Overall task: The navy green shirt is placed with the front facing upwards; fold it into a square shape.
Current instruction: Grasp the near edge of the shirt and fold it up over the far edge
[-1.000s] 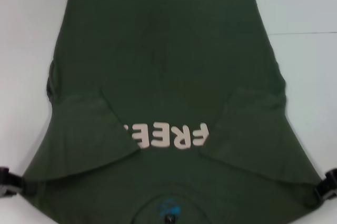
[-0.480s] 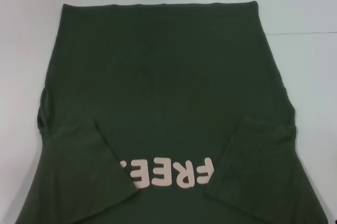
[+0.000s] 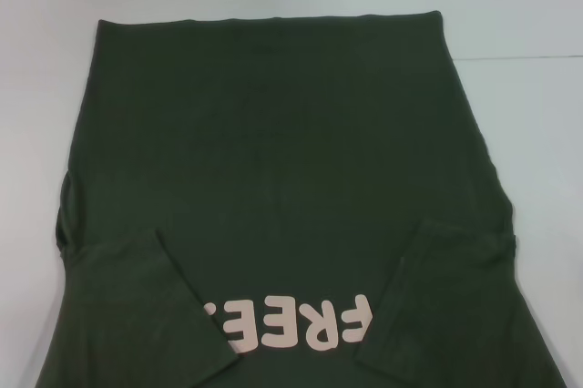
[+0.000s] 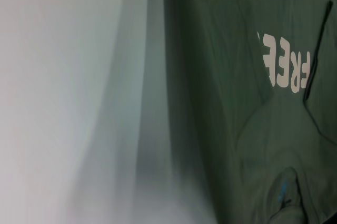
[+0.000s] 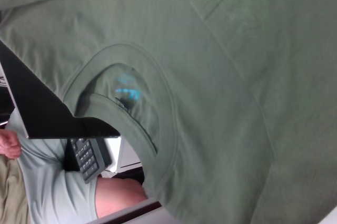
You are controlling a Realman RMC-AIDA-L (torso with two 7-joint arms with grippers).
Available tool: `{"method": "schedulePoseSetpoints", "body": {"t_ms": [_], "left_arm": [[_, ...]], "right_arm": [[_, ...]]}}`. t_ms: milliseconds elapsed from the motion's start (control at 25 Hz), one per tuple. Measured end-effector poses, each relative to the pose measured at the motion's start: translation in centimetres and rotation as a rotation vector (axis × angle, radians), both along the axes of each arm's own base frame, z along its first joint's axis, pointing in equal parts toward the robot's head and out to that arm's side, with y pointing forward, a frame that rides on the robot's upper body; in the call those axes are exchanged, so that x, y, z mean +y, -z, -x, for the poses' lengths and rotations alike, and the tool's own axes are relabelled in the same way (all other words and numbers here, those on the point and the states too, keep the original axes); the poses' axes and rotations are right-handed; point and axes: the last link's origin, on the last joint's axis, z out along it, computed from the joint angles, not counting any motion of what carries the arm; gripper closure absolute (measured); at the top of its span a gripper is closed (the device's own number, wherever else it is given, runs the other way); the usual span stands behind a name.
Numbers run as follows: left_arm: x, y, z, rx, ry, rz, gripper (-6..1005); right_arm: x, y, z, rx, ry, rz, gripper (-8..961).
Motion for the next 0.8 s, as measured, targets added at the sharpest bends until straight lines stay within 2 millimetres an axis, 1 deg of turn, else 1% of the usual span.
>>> {"method": "schedulePoseSetpoints", "body": {"t_ms": [200, 480, 720, 800], "left_arm": [[0.2, 0.0, -0.1, -0.001, 0.006, 0.001, 964], [1.5, -0.3, -0.9, -0.033, 0.066, -0.048, 964], [3.0, -1.8, -1.4, -0.084, 0.096, -0.183, 964], [3.5, -2.6, -1.6, -0.109, 0.100, -0.258, 963]], "right_arm": [[0.0, 0.1, 0.1, 0.001, -0.006, 0.003, 911], [0.6, -0.1, 0.5, 0.046, -0.019, -0.043, 912], [1.6, -1.3, 0.7, 0.110, -0.014, -0.146, 912], [2.0, -2.0, 0.7, 0.135, -0.005, -0.197, 912]]}}
